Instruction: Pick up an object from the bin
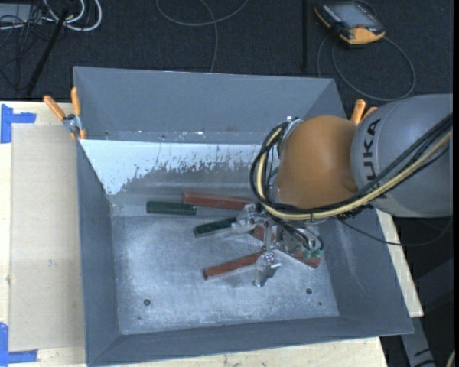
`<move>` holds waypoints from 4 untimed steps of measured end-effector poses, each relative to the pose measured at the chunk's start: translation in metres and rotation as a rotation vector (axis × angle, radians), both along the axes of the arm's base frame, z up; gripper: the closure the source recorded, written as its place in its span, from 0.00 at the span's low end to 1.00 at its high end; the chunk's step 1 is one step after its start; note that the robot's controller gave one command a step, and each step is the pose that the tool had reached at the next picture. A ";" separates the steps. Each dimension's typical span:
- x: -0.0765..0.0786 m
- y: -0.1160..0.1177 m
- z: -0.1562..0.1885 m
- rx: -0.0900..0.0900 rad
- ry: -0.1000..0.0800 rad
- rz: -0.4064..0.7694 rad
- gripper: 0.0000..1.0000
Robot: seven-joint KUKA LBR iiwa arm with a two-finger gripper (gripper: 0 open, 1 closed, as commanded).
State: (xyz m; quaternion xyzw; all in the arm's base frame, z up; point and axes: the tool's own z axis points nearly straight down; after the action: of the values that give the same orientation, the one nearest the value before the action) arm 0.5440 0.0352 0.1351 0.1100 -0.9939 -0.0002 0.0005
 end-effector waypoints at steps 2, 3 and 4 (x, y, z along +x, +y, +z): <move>0.006 0.008 -0.059 0.000 -0.011 -0.058 1.00; 0.006 0.008 -0.059 0.000 -0.011 -0.058 1.00; 0.006 0.008 -0.058 0.000 -0.011 -0.058 1.00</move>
Offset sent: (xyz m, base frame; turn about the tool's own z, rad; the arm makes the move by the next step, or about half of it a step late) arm 0.0016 0.0073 -0.0651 0.0584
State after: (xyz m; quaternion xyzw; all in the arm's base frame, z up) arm 0.5502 0.0432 0.0773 0.0809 -0.9967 0.0003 -0.0048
